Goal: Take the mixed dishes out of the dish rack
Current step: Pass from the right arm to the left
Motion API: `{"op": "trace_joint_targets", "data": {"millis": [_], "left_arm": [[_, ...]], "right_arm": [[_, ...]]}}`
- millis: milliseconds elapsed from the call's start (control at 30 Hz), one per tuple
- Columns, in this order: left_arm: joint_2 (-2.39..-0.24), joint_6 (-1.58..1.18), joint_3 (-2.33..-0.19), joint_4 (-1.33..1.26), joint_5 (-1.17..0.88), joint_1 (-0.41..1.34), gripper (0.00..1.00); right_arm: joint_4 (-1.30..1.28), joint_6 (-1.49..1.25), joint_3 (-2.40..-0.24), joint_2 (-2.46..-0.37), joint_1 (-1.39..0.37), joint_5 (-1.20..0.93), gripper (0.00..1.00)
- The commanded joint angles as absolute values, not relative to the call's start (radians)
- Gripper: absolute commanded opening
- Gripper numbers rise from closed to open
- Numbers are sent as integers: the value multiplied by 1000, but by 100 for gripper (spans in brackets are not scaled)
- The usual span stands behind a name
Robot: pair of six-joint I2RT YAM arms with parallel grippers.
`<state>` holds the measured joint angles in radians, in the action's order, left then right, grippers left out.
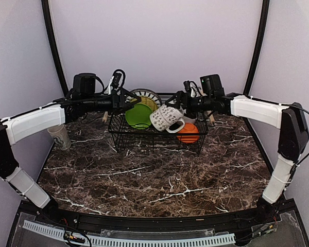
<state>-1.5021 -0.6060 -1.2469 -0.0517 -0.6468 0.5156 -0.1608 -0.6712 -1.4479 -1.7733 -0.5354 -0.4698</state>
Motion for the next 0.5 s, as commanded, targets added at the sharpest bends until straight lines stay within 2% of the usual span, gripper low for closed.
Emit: {"op": "trace_joint_targets", "data": {"millis": [0,467], "left_arm": [[-1524,-688,-1226,-172,-692,526,82],[-1599,-782,-1213,-281,-689,534,81]], "right_arm": [[144,-802,-1421,-1689,-537,-599,0],[385,-995,-1337,-1666,-538,-658,0]]}}
